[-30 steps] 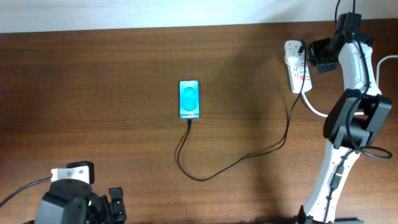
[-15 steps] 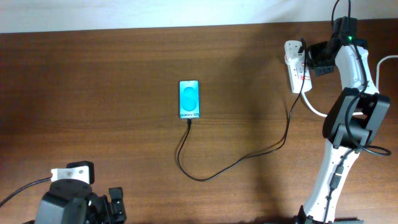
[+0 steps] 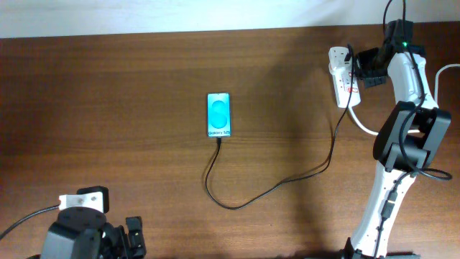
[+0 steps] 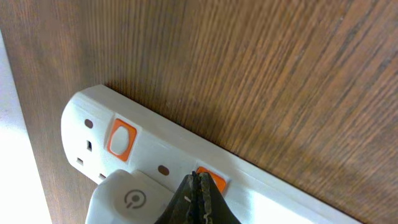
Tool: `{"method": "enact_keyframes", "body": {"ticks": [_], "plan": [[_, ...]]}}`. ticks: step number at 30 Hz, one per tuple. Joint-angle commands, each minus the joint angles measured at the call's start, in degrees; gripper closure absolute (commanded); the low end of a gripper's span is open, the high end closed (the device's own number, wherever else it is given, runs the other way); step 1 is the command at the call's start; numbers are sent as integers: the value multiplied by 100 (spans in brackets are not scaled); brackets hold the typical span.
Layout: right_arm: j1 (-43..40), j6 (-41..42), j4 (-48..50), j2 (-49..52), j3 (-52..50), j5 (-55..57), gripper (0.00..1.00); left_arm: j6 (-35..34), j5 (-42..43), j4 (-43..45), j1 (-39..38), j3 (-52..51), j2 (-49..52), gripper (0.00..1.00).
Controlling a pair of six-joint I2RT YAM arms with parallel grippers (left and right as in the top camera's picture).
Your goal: Plug charger to phone and switch on socket
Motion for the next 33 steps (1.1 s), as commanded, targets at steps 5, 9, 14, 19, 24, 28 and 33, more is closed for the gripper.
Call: {"method": "enact_keyframes", "body": {"ticks": [5,9,14,19,24,28,33], "plan": [[284,162,-229,131,-63,-415,96,-33,-26,-4,-22,-17,-26,1],[284,162,-267,131,-63,-415,96,-33,-26,-4,-22,-17,-28,1],[380,208,-203,133,-367,-219,96,-31,-26,-4,-24,-17,-28,1],[295,177,-59,116,-568,225,96,-33,-26,-4,-24,-17,-26,1],[37,81,-37,-111,-514,136,96,-33,-26,-4,-24,-17,-26,1],[-94,-55,208,-212,-466,-459,96,-33,-26,-4,-22,-17,-26,1],[-179,-52,361,-219,-391,-881,96,-33,-26,-4,-24,-17,-26,1]]}}
